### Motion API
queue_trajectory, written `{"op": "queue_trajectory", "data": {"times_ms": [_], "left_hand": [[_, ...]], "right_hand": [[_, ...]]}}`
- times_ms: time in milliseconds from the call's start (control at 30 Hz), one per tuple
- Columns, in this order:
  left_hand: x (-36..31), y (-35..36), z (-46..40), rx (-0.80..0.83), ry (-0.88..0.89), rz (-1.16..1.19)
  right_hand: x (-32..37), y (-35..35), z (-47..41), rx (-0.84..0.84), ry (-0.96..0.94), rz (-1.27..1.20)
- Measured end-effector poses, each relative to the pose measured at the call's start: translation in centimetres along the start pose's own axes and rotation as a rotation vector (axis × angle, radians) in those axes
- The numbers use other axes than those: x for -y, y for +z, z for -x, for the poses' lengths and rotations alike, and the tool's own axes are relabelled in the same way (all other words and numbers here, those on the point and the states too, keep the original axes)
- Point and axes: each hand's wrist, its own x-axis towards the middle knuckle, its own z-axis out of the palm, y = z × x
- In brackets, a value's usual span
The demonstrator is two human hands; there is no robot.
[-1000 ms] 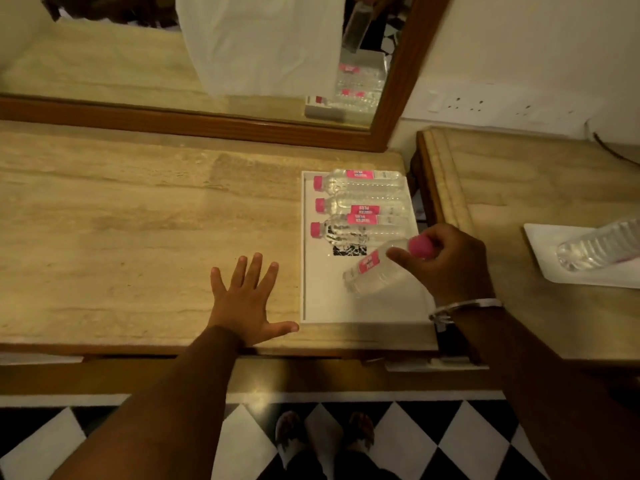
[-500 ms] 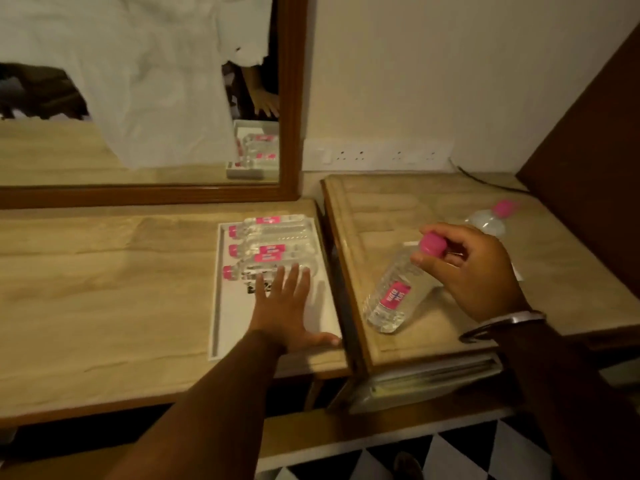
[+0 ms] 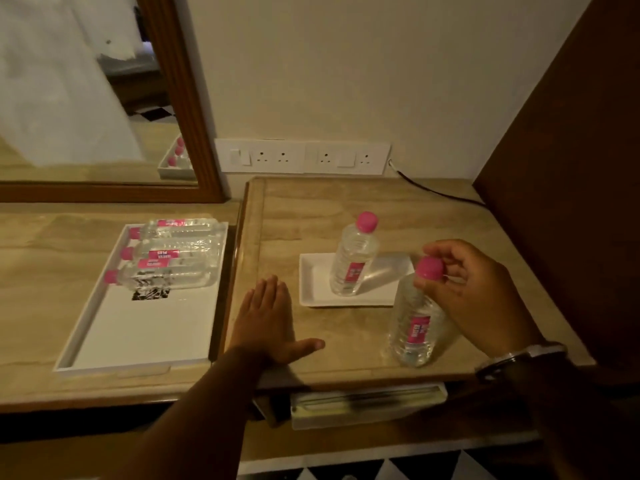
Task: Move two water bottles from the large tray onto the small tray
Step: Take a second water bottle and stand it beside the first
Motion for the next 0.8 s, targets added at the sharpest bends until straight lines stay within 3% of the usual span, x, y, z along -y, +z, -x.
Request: {"op": "queue_trajectory", "data": {"times_ms": [267,800], "left_hand": [[-0.4,-0.2,-0.6,0.043,-0.020,-0.029],[0.1,-0.1,-0.5,0.030,-0.001,-0.007]], "right_hand": [[-1.3,-1.0,-4.9,-0.105,-0.145,-0.017],[-2.9,2.2,-8.9,-0.169,-0.164,0.039]]}}
